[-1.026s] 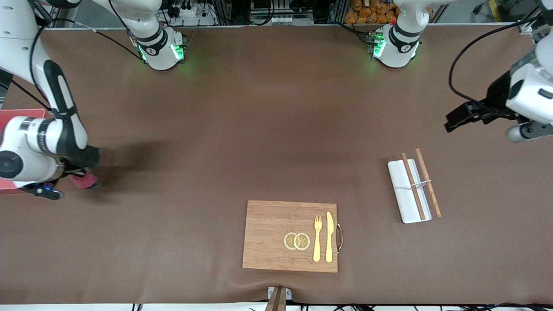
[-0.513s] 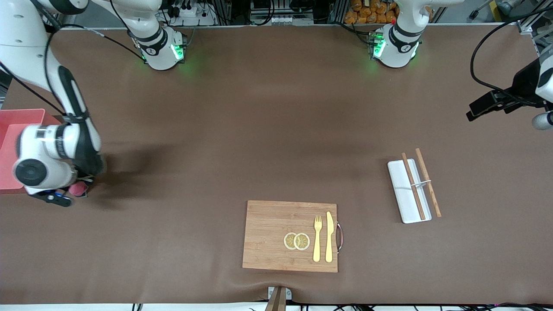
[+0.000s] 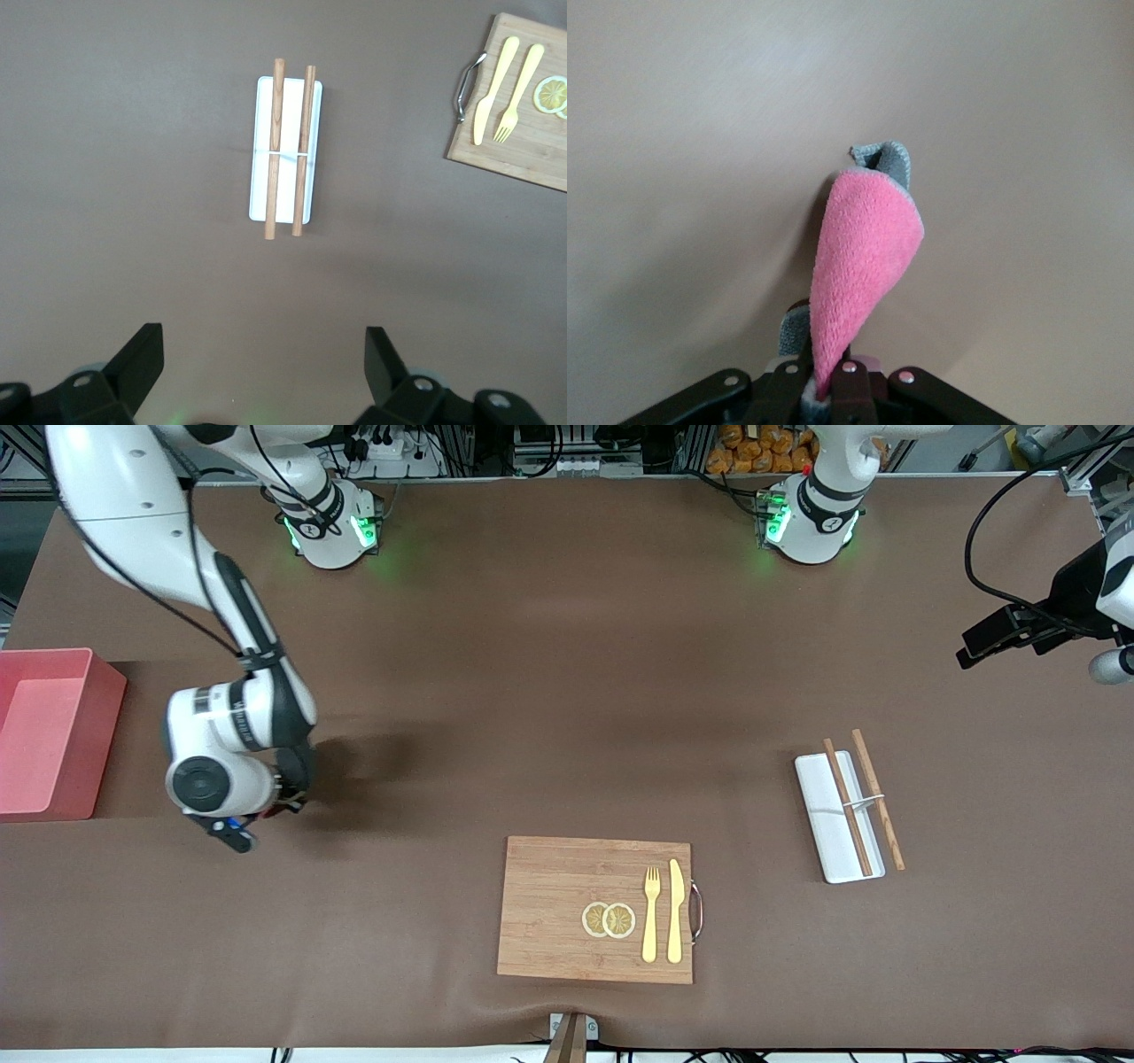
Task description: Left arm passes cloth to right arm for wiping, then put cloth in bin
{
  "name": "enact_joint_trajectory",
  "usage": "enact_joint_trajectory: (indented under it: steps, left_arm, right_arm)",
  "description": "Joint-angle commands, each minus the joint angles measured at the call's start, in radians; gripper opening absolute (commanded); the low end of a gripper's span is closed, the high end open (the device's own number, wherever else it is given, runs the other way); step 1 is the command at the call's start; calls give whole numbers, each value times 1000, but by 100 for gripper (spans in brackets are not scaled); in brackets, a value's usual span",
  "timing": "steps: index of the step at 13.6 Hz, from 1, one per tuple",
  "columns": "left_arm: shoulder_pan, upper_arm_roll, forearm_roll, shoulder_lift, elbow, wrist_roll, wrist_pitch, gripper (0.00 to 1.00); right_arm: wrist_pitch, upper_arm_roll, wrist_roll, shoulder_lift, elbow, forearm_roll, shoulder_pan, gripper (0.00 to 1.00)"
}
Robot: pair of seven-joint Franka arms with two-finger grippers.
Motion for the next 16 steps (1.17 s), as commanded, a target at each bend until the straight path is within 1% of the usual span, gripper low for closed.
enact_joint_trajectory:
  steps: [1, 4, 5, 7, 9, 10, 11, 12, 13, 15, 16]
  left_arm:
    - [-29, 3, 65, -47, -51, 11, 21, 100]
    - [-29, 1, 65, -52, -53, 11, 20, 100]
    - [-29, 1, 65, -52, -53, 11, 18, 100]
    - [-26, 0, 62, -50, -54, 12, 18, 100]
    - [-20, -5, 61, -58, -59, 12, 18, 100]
    - [-20, -5, 61, -61, -62, 12, 18, 100]
    - [-22, -5, 61, -69, -65, 12, 18, 100]
    - [-22, -5, 61, -78, -75, 12, 21, 100]
    - [-22, -5, 59, -82, -80, 12, 23, 100]
    - [-20, -6, 56, -82, -83, 12, 26, 100]
    - [-20, -6, 56, -84, -89, 14, 27, 100]
  right_arm:
    - [-5, -8, 113, -20, -12, 130, 87, 0]
    - [7, 3, 122, -37, -5, 354, 138, 0]
    - [10, 1, 121, -53, -5, 393, 133, 0]
    - [-37, -2, 86, -110, 6, 398, 94, 0]
    - [-210, -3, -84, -139, 88, 395, 0, 0]
    - [-275, -8, -188, -143, 142, 381, -52, 0]
    - [-318, -12, -295, -147, 181, 328, -105, 0]
    - [-358, -12, -384, -149, 217, 250, -161, 0]
    - [-385, -14, -469, -149, 253, 191, -217, 0]
    - [-395, -14, -724, -147, 306, 132, -351, 0]
    - [-395, -14, -855, -146, 345, 82, -424, 0]
